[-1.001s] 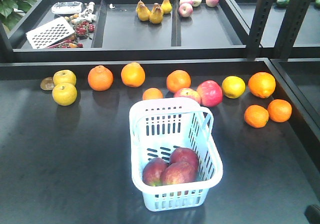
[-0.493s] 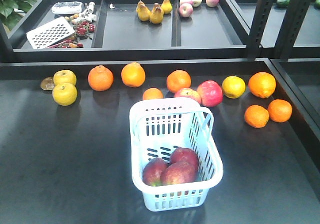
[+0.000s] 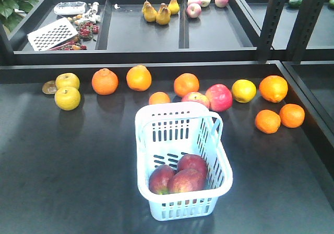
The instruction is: Pick three apples into basket with both arms
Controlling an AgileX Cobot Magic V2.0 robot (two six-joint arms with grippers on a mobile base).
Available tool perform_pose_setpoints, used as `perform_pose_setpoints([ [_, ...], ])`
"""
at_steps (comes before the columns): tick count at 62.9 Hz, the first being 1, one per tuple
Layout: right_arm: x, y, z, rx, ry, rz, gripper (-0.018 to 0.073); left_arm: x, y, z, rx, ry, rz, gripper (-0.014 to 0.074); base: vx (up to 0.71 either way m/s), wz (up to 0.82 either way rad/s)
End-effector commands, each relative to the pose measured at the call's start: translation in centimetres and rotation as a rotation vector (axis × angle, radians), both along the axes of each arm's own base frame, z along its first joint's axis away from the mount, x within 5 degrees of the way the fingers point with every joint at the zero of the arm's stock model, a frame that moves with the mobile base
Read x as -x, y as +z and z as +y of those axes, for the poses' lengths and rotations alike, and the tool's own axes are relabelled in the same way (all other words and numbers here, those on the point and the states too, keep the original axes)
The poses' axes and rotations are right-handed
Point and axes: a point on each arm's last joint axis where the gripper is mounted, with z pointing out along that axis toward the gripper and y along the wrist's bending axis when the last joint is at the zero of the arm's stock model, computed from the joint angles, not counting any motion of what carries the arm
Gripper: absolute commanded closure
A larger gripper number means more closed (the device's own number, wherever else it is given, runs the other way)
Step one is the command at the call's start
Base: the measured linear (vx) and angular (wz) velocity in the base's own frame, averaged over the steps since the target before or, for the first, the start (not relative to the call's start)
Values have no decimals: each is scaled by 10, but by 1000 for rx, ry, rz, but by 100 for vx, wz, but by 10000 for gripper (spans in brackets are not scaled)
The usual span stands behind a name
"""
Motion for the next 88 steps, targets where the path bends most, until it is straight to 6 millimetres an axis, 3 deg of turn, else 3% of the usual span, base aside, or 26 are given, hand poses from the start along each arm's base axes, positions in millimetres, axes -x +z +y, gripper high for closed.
perform_pose_setpoints([
  [1,0,4,0,13,1,-80,568,0,6,0,20,-1,-82,603,0,0],
  [88,0,3,0,13,1,-78,568,0,6,0,20,-1,-82,603,0,0],
])
